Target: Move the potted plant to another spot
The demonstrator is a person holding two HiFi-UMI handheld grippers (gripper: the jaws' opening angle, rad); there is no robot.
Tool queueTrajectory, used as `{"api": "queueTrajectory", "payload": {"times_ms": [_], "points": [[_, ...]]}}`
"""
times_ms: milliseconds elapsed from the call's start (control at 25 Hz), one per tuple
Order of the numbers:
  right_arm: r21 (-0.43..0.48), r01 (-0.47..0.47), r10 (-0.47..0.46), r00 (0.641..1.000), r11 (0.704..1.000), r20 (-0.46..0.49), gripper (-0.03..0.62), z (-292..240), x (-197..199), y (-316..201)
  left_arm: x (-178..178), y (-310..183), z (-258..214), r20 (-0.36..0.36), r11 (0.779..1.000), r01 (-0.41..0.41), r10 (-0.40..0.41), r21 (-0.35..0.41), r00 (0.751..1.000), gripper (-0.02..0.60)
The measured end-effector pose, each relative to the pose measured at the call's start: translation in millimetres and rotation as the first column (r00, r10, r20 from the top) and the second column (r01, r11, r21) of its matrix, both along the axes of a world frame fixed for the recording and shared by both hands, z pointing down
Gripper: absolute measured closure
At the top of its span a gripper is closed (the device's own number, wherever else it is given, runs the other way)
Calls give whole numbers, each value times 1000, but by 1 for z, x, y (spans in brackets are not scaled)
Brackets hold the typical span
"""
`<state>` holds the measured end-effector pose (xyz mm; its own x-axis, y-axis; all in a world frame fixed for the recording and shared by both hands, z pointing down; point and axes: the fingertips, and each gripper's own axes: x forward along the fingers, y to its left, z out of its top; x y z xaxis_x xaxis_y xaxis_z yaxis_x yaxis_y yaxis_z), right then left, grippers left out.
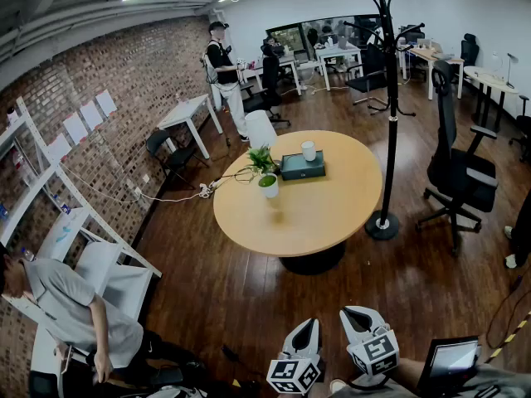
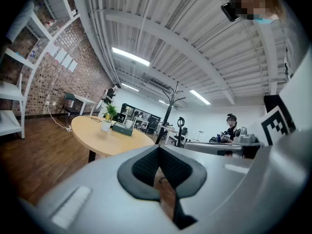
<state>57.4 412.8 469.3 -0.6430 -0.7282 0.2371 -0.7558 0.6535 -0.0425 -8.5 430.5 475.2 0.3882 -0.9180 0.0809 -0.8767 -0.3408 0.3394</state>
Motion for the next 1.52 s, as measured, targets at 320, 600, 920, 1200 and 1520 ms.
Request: {"api": "queueTrajectory", "payload": {"times_ms": [320, 600, 920, 1200, 1520], "points": [[26, -6, 5, 1000, 1000, 19, 591, 2, -18, -66, -24, -61, 2, 12, 1000, 23, -23, 16, 1000, 581], [8, 23, -23, 999, 1000, 41, 591, 10, -23, -168, -33, -164, 8, 39, 998, 58, -57, -1, 998, 581], [0, 91, -91, 994, 996, 52, 590, 12, -32, -284, -44, -281, 4, 57, 992, 124, -124, -2, 991, 581], [-22, 115, -114, 991, 993, 63, 591, 14, -48, -342, -60, -333, 8, 61, 986, 166, -165, -20, 984, 581], [-51, 90, -87, 995, 995, 49, 591, 37, -77, -402, -90, -393, 32, 50, 987, 152, -149, -51, 988, 581]]}}
